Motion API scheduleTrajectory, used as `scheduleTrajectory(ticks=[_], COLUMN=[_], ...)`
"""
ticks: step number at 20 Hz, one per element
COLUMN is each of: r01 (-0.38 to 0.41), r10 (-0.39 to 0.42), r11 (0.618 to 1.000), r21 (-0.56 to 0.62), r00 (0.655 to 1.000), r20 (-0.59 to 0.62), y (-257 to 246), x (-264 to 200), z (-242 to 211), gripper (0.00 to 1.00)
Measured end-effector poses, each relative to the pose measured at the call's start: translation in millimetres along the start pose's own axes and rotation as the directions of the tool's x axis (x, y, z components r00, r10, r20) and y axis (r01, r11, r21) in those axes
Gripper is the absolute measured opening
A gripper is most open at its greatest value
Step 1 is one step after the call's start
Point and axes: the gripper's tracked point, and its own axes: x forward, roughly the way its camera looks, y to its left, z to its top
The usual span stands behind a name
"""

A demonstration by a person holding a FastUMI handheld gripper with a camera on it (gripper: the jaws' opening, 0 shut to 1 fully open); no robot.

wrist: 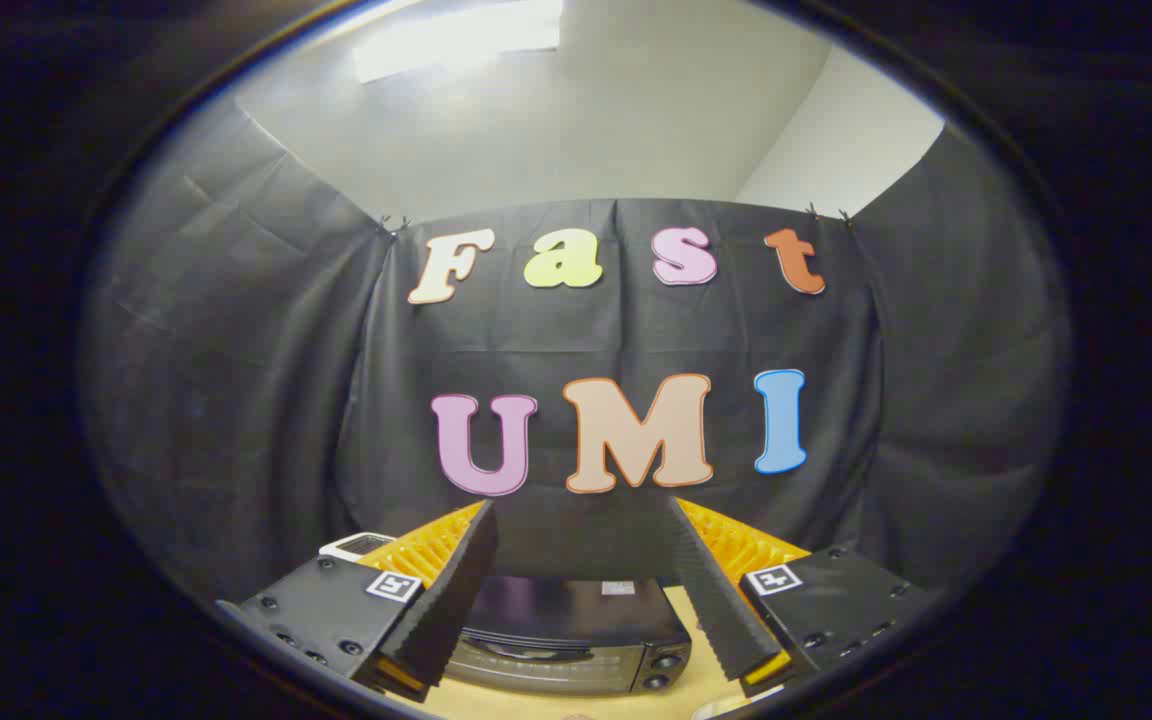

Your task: Open the toaster oven, put the food inside, and close the toaster oven door.

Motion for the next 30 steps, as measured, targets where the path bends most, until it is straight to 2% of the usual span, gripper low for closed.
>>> scheduleTrajectory(ticks=[17,30], r01=[-0.04,-0.067], r10=[0.04,0.072], r11=[0.999,0.996], r21=[0.02,0.056], r00=[0.999,0.993], r20=[-0.024,-0.098], y=[15.5,34.2], x=[2.7,27.6], z=[-20.1,-92.0], gripper=[1.0,1.0])
